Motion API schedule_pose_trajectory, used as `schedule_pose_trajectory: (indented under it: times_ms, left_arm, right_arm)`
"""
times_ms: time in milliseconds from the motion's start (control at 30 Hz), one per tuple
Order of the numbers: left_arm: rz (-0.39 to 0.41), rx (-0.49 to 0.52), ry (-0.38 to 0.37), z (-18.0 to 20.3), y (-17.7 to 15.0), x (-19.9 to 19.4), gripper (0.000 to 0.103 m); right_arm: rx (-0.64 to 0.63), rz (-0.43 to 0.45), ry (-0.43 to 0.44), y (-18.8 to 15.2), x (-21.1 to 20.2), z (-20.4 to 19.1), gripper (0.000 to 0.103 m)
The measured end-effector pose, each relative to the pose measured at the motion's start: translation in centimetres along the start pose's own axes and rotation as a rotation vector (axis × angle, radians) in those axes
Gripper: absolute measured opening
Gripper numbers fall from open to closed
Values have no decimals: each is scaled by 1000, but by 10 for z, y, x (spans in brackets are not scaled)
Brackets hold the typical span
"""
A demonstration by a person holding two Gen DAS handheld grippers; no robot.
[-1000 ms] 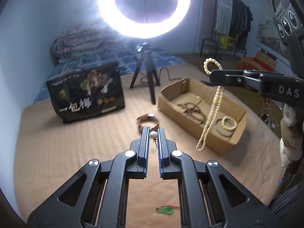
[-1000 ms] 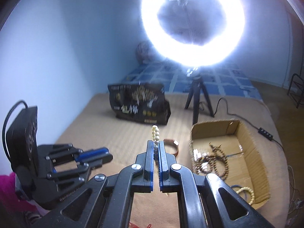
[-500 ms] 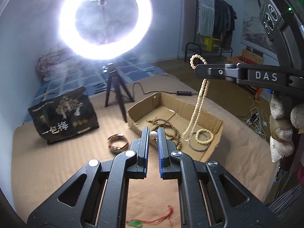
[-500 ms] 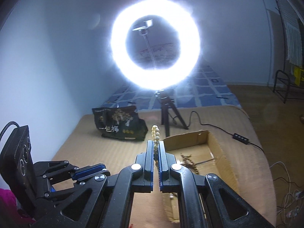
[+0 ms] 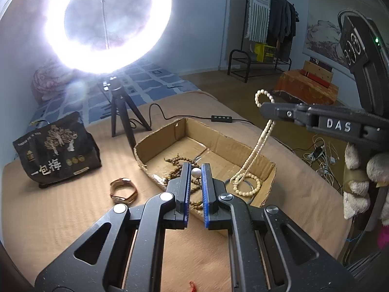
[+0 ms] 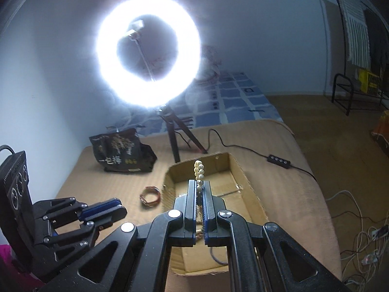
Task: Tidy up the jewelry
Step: 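Lift the pearl necklace over the box with the right tool while the left tool carries the earring, then open both tools to drop the pearl necklace and earring into the box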
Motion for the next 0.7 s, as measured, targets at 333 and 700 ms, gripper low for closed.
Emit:
schedule_pose_trajectory:
  times_ms: [333, 700]
  left_arm:
    - [-27, 0, -4, 10, -1, 31, 6]
    - [-50, -25, -7, 3, 0, 45, 37]
  right_arm:
    - [18, -95, -30, -24, 38, 26, 1]
    - [15, -122, -40, -31, 48, 27, 35]
Point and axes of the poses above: each gripper's, at about its wrist camera, not at the fingertips, and x roughly the way its jaws point, z to its right, y to its top, the point moved 8 cm from there along x, roughly the way its jaws point, and after that the axes turned 14 degrees about -y, right-handed, at the moved point
